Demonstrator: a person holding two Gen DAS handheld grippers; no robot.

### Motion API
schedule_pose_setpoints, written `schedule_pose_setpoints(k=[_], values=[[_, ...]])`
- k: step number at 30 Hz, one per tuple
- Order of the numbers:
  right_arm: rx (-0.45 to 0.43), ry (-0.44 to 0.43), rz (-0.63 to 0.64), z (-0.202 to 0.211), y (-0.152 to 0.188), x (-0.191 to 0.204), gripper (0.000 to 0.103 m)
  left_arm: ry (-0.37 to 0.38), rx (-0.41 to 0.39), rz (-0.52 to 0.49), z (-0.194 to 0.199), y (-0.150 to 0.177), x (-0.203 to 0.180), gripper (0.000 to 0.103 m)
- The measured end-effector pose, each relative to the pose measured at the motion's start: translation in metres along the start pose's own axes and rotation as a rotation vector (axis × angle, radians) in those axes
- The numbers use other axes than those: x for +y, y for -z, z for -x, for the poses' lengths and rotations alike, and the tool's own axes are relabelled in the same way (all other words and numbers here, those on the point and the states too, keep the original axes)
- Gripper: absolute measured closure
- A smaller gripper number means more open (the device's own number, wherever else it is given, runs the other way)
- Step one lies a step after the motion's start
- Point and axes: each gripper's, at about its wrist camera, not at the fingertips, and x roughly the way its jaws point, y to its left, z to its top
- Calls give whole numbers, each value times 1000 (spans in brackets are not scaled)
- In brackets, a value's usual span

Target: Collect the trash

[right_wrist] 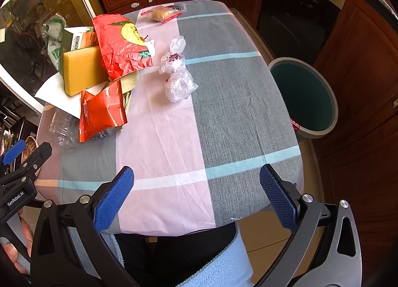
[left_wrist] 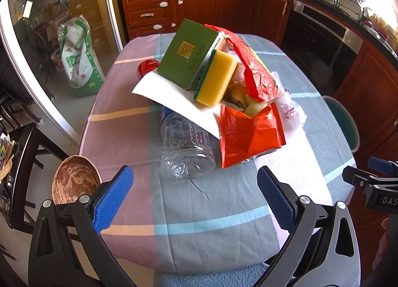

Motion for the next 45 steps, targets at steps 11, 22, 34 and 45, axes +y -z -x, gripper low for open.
schedule_pose_setpoints(k=[11,22,34,45], values=[[-4,0,16,-4,-7,8,6,15,15,75,-7,-5,37,4],[-5,-131,145,-7,-51,78,6,51,63,182,-24,-7,88,4],[24,-306,245,-14,-88,192,6,112,86,179,-38,-4,125,4],[129,-323,217,-63,-116,225,21,189,95,127,-42,-9,125,4]])
